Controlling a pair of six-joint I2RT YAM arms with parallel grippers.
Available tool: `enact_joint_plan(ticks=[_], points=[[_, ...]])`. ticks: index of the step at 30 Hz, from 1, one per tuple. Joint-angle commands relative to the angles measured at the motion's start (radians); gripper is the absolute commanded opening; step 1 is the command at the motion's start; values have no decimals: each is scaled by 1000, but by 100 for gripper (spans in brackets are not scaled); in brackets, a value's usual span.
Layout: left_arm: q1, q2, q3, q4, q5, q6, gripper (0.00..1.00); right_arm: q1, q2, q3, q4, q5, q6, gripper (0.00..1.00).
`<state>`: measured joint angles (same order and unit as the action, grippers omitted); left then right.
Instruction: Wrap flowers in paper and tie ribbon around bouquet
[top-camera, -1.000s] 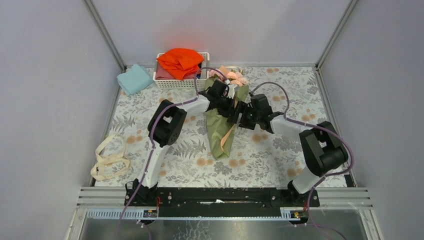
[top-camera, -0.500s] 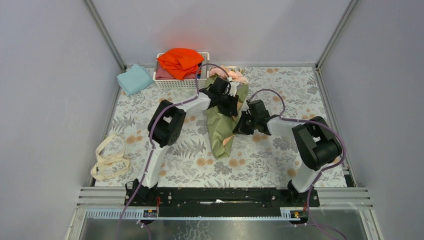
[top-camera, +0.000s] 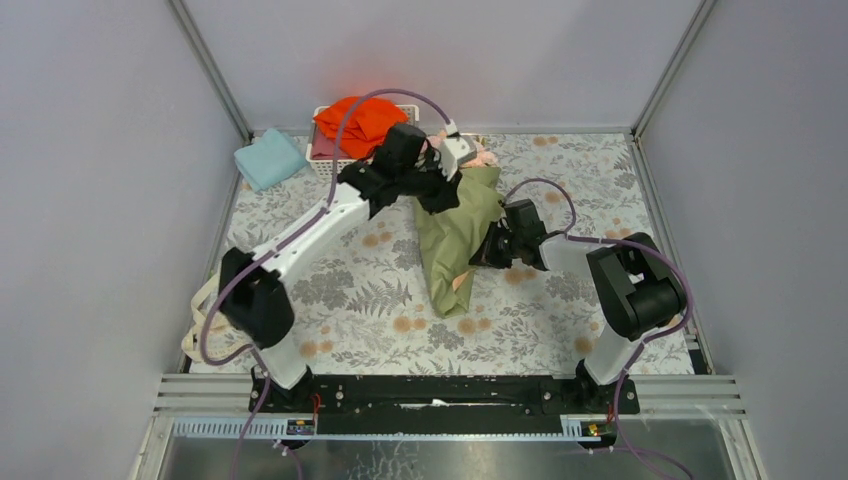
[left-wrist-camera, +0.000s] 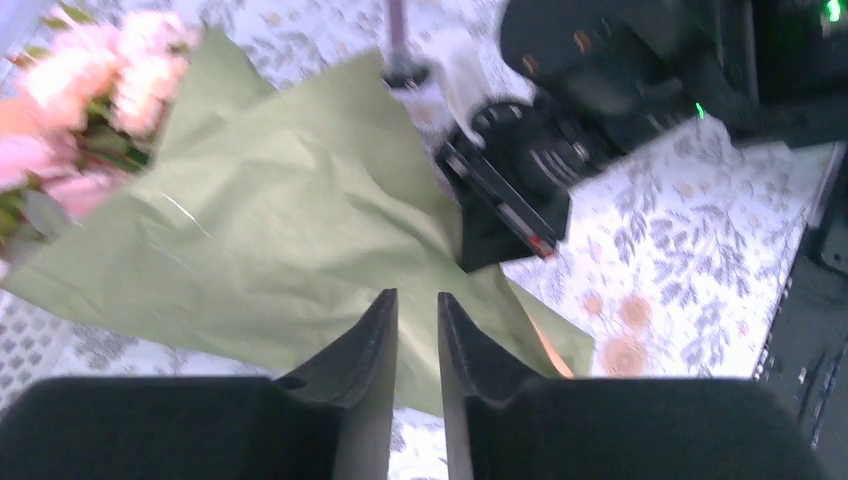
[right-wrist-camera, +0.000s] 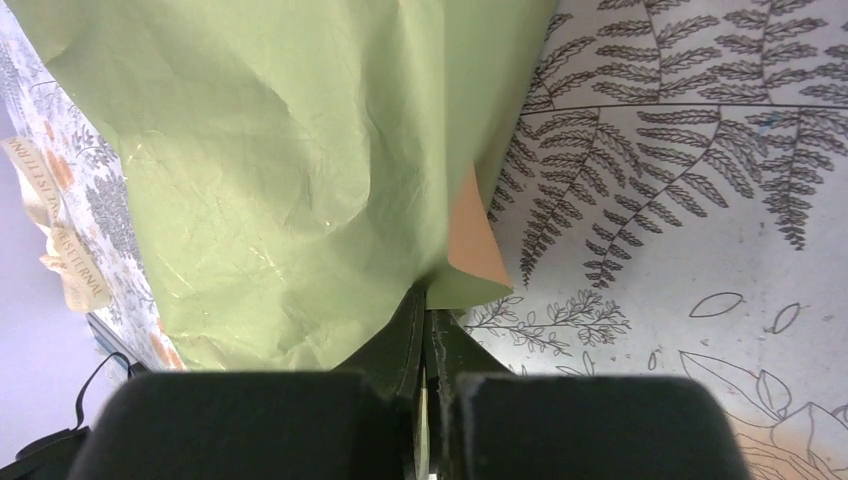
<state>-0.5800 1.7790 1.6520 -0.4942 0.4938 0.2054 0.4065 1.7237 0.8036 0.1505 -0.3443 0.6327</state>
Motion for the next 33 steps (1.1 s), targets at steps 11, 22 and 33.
enact_joint_plan(ticks=[11,22,33], points=[[-244,17,-409,175,-283,220,21,-9,16,11,84,-36,6,0],[-378,101,-509,247,-330,283,36,-12,22,-5,164,-3,46,4],[-382,166,-524,256,-298,257,38,-60,38,46,163,-36,-11,32]])
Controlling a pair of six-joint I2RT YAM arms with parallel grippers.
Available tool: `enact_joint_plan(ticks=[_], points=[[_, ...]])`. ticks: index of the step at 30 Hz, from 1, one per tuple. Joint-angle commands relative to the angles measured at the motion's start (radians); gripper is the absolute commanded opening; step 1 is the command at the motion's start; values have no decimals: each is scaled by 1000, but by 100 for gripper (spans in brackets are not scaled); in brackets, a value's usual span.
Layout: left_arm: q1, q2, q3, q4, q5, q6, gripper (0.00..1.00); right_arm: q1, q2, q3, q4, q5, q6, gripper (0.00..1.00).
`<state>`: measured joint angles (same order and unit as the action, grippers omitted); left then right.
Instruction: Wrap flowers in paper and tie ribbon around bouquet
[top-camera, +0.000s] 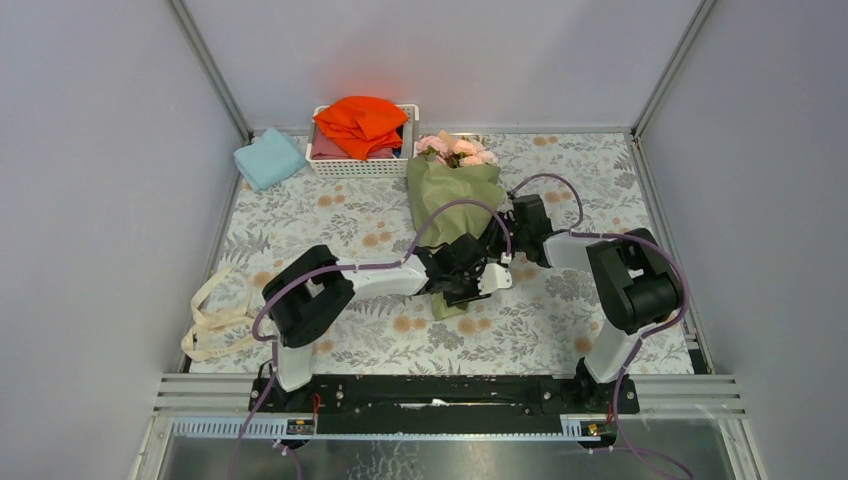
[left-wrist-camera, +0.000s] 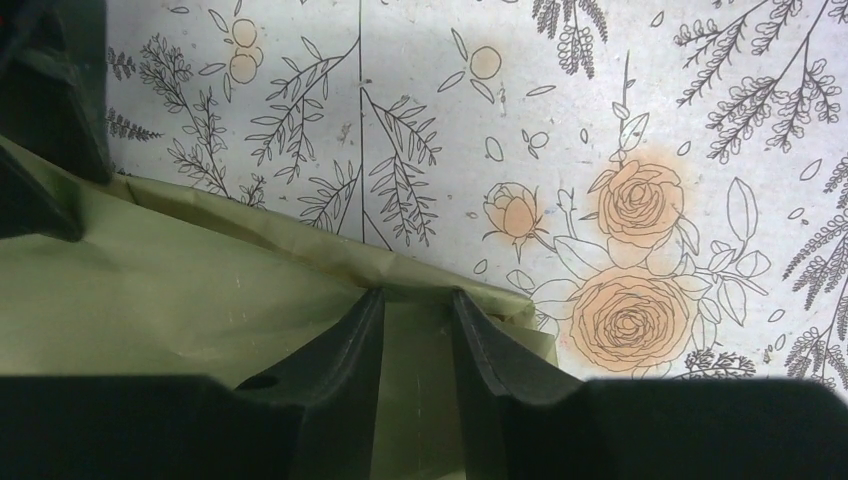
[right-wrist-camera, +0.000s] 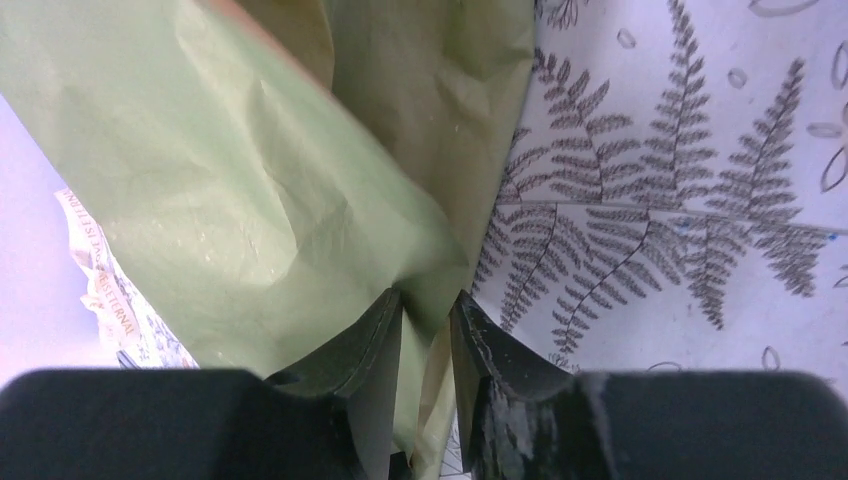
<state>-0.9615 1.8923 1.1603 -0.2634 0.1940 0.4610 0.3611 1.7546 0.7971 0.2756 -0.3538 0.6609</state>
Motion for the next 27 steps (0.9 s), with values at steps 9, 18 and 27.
enact_joint_plan(ticks=[9,18,27], points=[[-2,54,-69,13,35,45,44,-52,40,87,77,-67,-53,0],[-2,46,-49,-62,96,60,59,-126,144,140,46,-25,-108,0],[8,-70,390,-540,375,117,86,-126,193,158,84,-73,-84,0]])
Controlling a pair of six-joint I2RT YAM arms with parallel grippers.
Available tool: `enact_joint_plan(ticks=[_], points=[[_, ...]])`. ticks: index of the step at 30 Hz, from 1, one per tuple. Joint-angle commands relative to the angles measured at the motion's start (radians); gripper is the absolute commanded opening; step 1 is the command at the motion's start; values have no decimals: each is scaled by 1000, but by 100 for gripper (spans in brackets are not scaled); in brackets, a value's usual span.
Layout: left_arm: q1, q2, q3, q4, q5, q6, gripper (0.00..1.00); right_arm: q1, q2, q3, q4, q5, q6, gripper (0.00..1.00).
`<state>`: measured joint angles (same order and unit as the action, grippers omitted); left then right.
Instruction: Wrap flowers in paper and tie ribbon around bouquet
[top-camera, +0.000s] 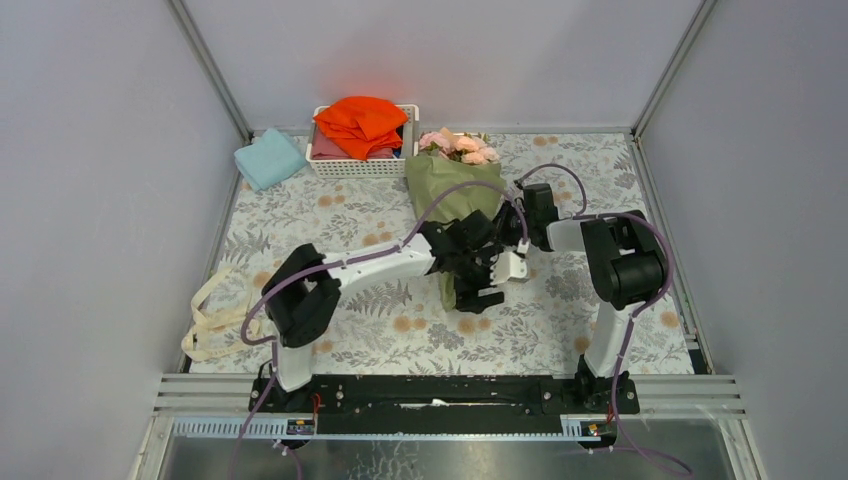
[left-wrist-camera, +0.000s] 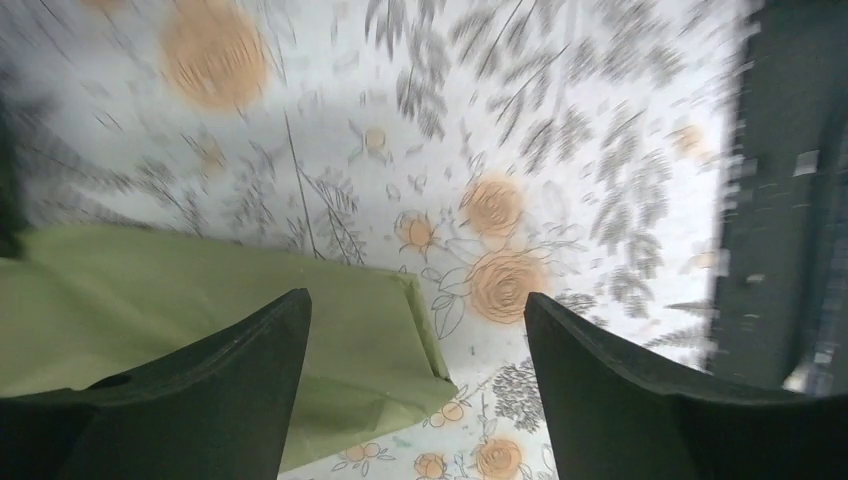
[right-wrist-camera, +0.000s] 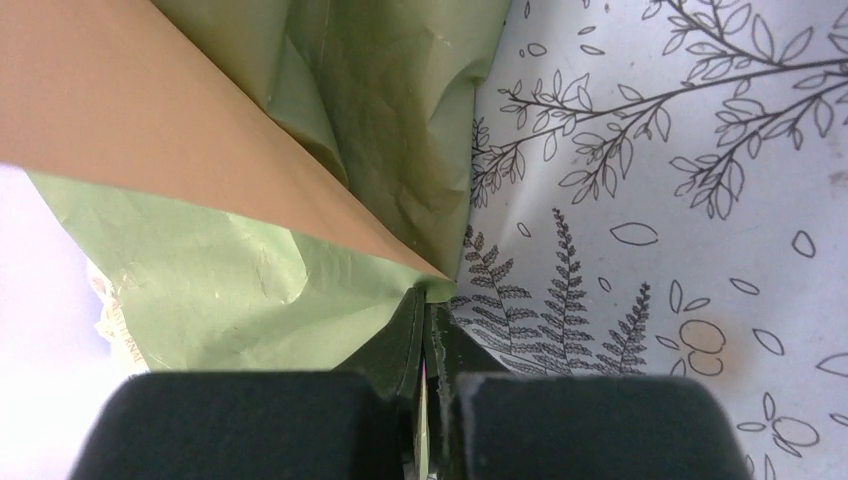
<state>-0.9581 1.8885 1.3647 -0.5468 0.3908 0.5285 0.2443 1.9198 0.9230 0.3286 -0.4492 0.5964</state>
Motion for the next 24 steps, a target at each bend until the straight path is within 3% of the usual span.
enact_joint_plan(ticks=[1,4,5,9,10,16,21,24], points=[[15,-65,228,-299,213,55,86,-10,29,34,26,21,-23,0],[78,-73,258,-290,265,31,85,-10,26,32,17,21,-30,0],[102,-75,237,-229,243,-5,80,-10,25,30,15,18,-31,0],[129,-53,84,19,-62,-63,28,-10,22,34,-1,2,-38,0],[129,-47,46,64,-104,-52,23,-10,20,39,-8,0,-42,0],[102,-46,-143,217,-146,-12,28,-10,-9,60,-54,-1,-70,0],[71,-56,-234,234,-120,6,31,-10,-43,87,-110,-8,-100,1],[65,-63,-276,233,-102,20,33,-10,-78,107,-181,-4,-127,11]])
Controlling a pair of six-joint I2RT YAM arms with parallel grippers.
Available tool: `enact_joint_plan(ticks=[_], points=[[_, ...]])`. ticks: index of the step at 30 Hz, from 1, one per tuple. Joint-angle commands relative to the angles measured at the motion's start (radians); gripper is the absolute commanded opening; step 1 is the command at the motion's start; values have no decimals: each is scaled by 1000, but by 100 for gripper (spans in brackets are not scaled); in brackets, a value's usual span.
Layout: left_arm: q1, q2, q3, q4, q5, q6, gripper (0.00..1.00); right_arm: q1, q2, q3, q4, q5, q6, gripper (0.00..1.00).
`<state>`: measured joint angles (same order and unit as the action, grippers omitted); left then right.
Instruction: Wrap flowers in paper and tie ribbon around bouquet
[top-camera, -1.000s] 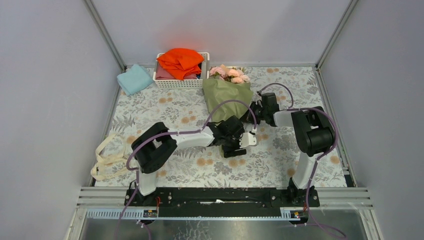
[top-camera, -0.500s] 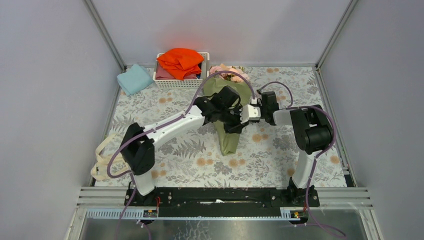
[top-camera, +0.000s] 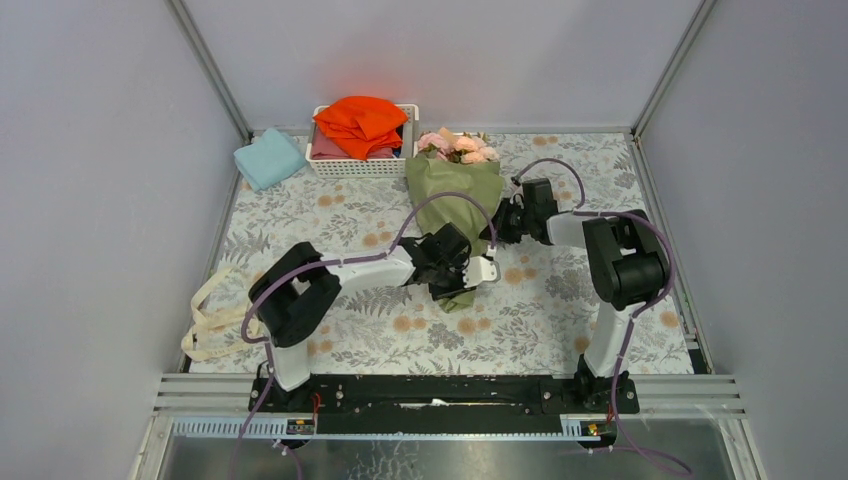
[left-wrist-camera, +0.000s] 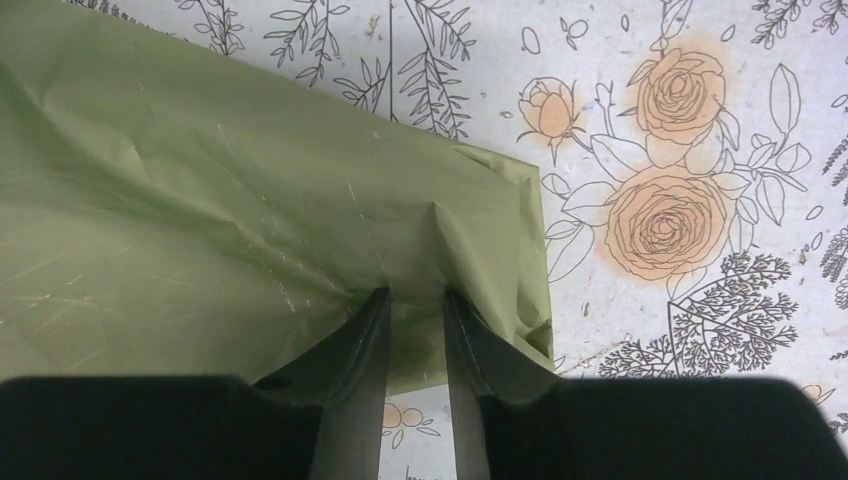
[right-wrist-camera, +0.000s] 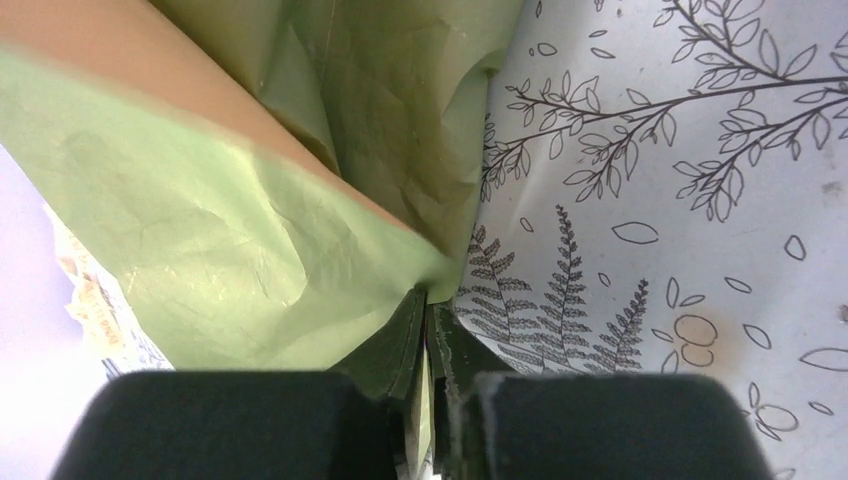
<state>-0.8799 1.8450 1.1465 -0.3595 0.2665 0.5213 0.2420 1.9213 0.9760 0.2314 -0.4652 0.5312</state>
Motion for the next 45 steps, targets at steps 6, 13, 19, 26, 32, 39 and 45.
enact_joint_plan(ticks=[6,13,19,26,32,39,45], points=[[-33,-29,-100,31,42,38,43,-2,-285,85,-300,265,-185,35],[-75,-21,-91,9,12,33,53,179,-416,25,-331,289,-272,31],[-91,-15,-89,-12,-19,38,53,193,-290,-64,-110,-34,-129,12],[-223,-66,-98,-125,19,114,55,195,-176,-148,3,-50,-59,4],[-281,-65,-18,-333,196,173,58,195,-159,-201,23,-20,-48,3],[-106,-117,217,-494,367,208,60,195,-162,-205,-11,-11,-73,2],[226,44,393,-346,405,-8,39,195,-162,-201,-13,-17,-72,3]])
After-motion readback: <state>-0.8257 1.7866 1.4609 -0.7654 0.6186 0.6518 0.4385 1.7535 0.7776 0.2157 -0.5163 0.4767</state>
